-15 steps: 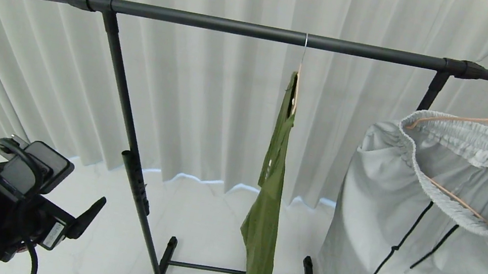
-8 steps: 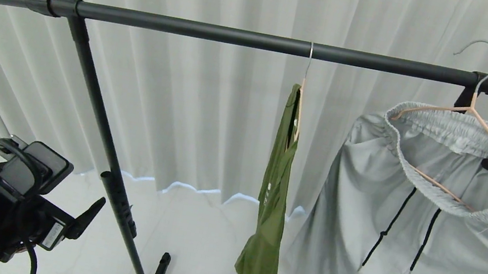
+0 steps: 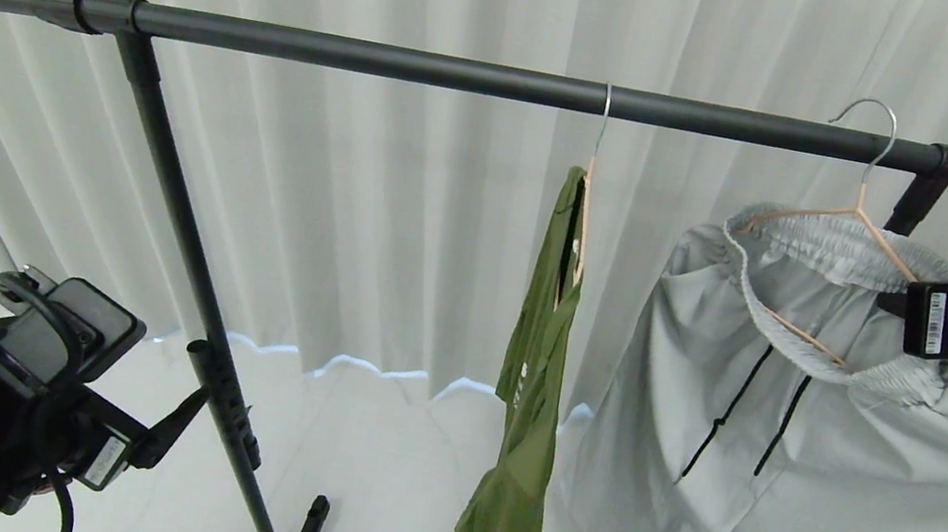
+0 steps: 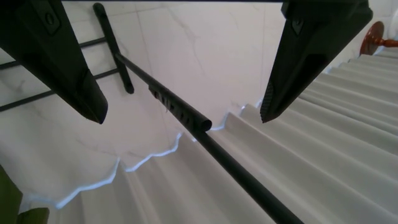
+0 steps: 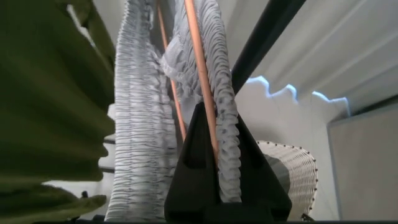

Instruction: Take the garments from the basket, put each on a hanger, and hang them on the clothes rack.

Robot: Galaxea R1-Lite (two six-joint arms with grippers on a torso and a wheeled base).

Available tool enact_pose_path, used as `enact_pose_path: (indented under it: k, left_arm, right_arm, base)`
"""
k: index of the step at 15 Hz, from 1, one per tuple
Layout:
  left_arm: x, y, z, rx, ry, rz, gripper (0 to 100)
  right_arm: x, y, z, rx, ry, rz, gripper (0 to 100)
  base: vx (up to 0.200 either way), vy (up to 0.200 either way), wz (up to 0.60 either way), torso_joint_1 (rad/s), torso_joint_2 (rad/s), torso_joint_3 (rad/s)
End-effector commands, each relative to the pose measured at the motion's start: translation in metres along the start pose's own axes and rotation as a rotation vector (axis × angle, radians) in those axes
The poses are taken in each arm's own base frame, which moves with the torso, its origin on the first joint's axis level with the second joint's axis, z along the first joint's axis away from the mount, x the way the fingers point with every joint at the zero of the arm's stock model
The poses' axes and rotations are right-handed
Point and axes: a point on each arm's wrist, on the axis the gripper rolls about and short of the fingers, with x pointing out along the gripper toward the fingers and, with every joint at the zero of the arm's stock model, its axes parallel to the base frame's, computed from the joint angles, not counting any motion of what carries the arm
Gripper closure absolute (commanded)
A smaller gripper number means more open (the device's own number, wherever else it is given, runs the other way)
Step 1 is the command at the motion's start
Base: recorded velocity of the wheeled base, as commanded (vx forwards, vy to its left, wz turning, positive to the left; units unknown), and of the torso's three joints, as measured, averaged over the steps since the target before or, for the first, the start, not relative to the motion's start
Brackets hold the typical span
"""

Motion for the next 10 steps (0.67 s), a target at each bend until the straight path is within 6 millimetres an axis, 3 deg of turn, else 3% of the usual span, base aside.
enact_pose_path:
  k: [1,6,7,10]
  left_arm:
    - [-0.0008,-0.0003,0.0001,0.000,-0.003,-0.001,0]
    - [-0.0011,-0.0002,0.0002,-0.001,-0.004,-0.001,0]
    - [-0.0011,-0.0002,0.0002,-0.001,-0.004,-0.001,0]
    - [-0.0011,-0.0002,0.0002,-0.003,-0.004,-0.001,0]
  right_arm:
    - [0.0189,0.0006,-0.0028,-0.001,0.039,-0.005,100]
    - [0.0258,0.0007,-0.0013,0.001,0.013,-0.007,100]
    - [0.0249,0.0007,-0.0017,0.003,0.013,-0.006,0]
    - [0.0244,0.0000,-0.0001,0.006,-0.002,-0.014,0]
  base:
    - [0.000,0.000,0.00,0.000,0.00,0.000]
    - [0.000,0.000,0.00,0.000,0.00,0.000]
    - [0.000,0.000,0.00,0.000,0.00,0.000]
    - [0.000,0.000,0.00,0.000,0.00,0.000]
